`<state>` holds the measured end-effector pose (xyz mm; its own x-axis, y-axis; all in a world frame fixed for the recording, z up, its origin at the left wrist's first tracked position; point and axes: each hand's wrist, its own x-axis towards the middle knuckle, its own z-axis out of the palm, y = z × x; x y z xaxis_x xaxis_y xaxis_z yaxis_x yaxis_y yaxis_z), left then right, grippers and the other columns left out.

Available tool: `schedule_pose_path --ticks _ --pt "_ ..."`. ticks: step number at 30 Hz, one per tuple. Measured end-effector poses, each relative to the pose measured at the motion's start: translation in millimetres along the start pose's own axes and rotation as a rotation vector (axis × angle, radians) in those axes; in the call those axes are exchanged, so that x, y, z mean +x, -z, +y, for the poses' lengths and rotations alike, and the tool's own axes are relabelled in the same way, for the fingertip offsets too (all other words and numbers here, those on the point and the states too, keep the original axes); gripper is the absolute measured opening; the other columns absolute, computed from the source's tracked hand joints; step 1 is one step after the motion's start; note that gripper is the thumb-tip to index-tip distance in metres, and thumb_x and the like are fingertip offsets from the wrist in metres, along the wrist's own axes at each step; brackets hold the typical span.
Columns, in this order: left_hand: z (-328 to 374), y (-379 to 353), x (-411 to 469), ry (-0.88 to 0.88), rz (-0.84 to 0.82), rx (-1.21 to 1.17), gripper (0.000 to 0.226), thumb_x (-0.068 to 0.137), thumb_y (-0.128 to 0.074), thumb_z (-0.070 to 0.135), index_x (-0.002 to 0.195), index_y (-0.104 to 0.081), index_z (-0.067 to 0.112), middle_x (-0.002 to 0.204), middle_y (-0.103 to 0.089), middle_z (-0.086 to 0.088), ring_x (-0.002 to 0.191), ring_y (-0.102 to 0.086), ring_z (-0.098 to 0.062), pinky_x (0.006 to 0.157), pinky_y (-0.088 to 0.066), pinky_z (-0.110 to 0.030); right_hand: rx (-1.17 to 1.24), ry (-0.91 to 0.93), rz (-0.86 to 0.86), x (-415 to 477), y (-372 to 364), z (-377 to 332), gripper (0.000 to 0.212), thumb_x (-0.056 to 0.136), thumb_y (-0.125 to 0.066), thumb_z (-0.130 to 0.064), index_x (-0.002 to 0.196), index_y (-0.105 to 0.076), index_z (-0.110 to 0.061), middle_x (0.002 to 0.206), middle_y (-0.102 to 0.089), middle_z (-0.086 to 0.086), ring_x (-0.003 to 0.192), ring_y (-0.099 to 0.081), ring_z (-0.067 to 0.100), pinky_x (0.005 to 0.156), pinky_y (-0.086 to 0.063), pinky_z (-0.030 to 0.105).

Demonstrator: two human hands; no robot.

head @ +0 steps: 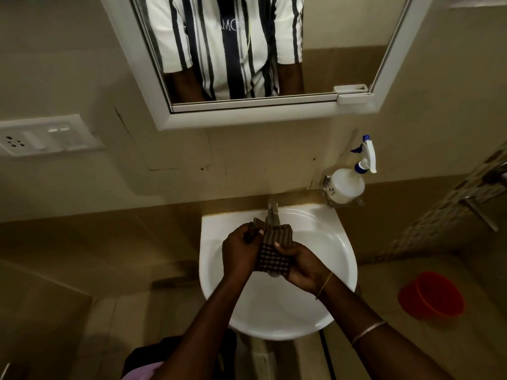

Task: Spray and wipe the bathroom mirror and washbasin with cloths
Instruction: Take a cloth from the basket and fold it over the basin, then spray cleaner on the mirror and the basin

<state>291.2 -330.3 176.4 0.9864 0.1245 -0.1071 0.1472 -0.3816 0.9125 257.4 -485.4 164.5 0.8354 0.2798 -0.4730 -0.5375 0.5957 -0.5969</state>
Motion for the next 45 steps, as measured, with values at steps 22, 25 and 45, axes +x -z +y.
schedule_pose_path --ticks 22,25,45 --pt "-9 -12 0 0.703 -0.510 -1.193 0.051 0.105 -0.052 0.037 0.142 -0.059 0.003 0.145 -0.058 -0.024 0.136 -0.053 -0.043 0.117 -0.038 -0.056 -0.704 0.515 0.551 8 13 -59 0.029 0.090 -0.076 -0.038 0.098 -0.069 -0.011 0.089 -0.075 0.003 0.086 -0.073 0.015 0.077 -0.060 0.030" --pt "-5 -11 3 0.695 -0.508 -1.203 0.046 0.102 -0.056 0.034 0.136 -0.064 0.005 0.140 -0.062 -0.022 0.129 -0.058 -0.041 0.117 -0.038 -0.056 -0.567 0.899 0.884 -2 24 -77 0.033 0.085 -0.083 -0.024 0.107 -0.062 -0.010 0.095 -0.067 -0.001 0.085 -0.064 -0.003 0.077 -0.053 0.013" --pt "25 -25 10 0.658 -0.544 -1.208 0.061 0.099 -0.051 0.054 0.131 -0.070 0.005 0.142 -0.060 -0.023 0.124 -0.063 -0.042 0.102 -0.052 -0.053 -0.607 0.999 0.718 48 69 -213 0.058 0.078 -0.088 -0.018 0.130 -0.063 -0.027 0.118 -0.068 -0.002 0.109 -0.067 0.012 0.091 -0.059 0.029"
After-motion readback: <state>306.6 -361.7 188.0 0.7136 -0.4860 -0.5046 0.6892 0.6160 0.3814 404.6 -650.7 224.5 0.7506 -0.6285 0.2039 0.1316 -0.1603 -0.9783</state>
